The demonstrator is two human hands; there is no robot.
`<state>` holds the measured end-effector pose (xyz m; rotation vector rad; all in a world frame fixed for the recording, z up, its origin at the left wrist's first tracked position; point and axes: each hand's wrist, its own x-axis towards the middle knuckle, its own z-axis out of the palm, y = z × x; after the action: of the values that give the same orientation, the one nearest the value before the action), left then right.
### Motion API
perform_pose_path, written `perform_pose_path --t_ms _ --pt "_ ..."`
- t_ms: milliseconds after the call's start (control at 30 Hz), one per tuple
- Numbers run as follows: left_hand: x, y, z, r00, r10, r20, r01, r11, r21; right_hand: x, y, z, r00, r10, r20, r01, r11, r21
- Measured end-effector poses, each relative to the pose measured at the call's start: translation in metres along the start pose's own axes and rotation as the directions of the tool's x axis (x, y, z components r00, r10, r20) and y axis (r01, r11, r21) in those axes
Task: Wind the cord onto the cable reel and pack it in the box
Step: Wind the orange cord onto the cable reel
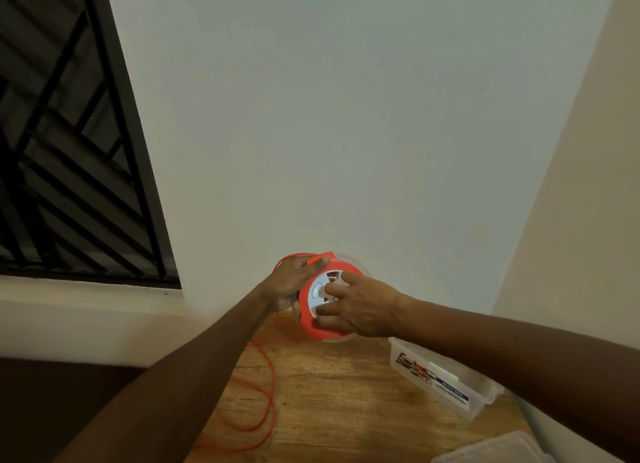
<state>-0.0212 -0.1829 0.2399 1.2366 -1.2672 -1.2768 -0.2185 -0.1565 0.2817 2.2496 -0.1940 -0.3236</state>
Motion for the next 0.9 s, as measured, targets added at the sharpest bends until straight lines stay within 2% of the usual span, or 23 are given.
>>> perform_pose_path --t_ms 433,600,767,900 --pt "-0.007 0.019 -0.013 0.999 -0.046 0.02 0.046 0.999 -0.005 0.002 -0.006 -0.002 0.991 0.128 -0.043 -0.124 0.989 0.08" --pt "-0.006 0.024 -0.013 0.999 -0.031 0.033 0.029 0.998 0.061 0.005 -0.006 -0.003 0.984 0.175 -0.037 -0.171 0.98 0.107" --pt "-0.007 0.023 -0.011 1.0 0.021 -0.01 -0.021 1.0 -0.014 0.008 -0.004 -0.006 0.95 0.313 0.008 -0.311 0.94 0.143" --pt "-0.005 0.02 0.001 0.993 0.081 -0.083 -0.084 0.996 -0.032 0.013 -0.007 -0.011 0.878 0.47 0.086 -0.473 0.829 0.297"
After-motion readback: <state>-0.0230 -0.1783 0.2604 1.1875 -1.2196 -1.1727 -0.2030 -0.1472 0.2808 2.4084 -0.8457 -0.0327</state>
